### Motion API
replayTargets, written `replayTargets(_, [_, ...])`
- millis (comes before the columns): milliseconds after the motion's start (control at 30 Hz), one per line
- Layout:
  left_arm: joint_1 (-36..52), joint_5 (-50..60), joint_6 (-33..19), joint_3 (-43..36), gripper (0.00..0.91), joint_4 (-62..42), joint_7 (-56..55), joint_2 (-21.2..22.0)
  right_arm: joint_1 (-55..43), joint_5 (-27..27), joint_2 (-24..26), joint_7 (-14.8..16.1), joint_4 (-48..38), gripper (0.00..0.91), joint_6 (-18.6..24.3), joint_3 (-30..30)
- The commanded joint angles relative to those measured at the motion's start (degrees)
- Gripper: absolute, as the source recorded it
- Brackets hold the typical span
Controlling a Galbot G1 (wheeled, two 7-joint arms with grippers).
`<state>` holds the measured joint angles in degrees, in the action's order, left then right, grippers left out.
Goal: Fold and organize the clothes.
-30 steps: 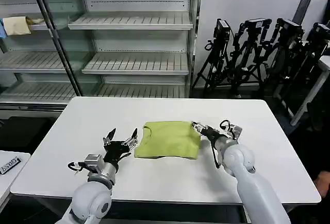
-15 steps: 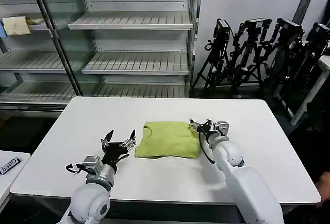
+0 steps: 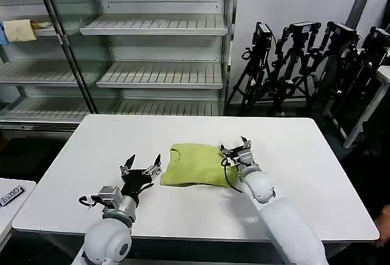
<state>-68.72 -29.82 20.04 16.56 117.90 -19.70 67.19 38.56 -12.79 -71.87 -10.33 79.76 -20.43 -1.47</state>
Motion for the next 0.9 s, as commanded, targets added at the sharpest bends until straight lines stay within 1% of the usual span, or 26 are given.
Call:
replayTargets(33, [-0.14, 0.02, -0.06, 0.15, 0.907, 0.08, 0.03, -0.22, -0.72, 11.31, -0.52, 0.21, -3.46, 0.907, 2.26, 1.93])
replayTargets(167, [-0.05, 0.01, -0.13, 0.05, 0.907, 0.08, 0.02, -0.15, -0.83, 9.22, -1.02, -0.54, -3.34, 0.907, 4.14, 1.56])
replayTargets(233, [-0.01, -0.06, -0.21, -0.01, 0.907, 0.23, 0.01, -0.15, -0.72, 7.35, -1.17, -1.2, -2.58, 0.907, 5.38, 1.3])
replayTargets(267, [0.0, -0.12, -0.27, -0.03, 0.907, 0.4, 0.03, -0.17, -0.59, 6.01, -1.24, -1.81, -1.44, 0.907, 6.87, 0.94])
replayTargets(300, [0.02, -0.12, -0.3, -0.03, 0.907, 0.44, 0.02, -0.18, -0.53, 5.5, -1.25, -2.11, -0.81, 0.907, 7.25, 0.79])
replayTargets(400, [0.13, -0.1, -0.95, 0.05, 0.907, 0.79, 0.02, -0.39, 0.22, 1.29, -0.7, -3.36, 3.12, 0.907, 7.52, -0.59])
replayTargets(533, [0.19, 0.39, -1.31, 0.13, 0.907, 1.49, 0.07, -0.82, 2.89, -4.07, 1.38, -4.89, 12.07, 0.907, 5.86, -3.32])
replayTargets(633, [0.03, 2.17, -1.79, 0.1, 0.907, 1.67, 0.3, -1.07, 6.58, -7.55, 4.05, -6.16, 19.01, 0.907, 3.96, -6.42])
replayTargets(767, [-0.66, 4.56, -2.17, 0.09, 0.907, 2.4, 0.63, -1.28, 16.42, -13.3, 8.35, -7.19, 30.57, 0.907, 0.38, -11.7])
replayTargets(833, [-0.95, 5.48, -2.29, 0.1, 0.907, 2.74, 0.85, -1.33, 21.06, -14.68, 9.46, -7.15, 34.13, 0.907, -0.21, -13.36])
replayTargets(867, [-1.29, 6.6, -2.59, 0.09, 0.907, 2.9, 1.05, -1.32, 26.43, -15.84, 10.61, -6.87, 37.69, 0.907, -0.4, -15.91])
replayTargets(900, [-1.44, 7.22, -2.75, 0.07, 0.907, 3.05, 1.22, -1.32, 27.4, -16.0, 10.78, -6.83, 38.39, 0.907, -0.41, -16.46])
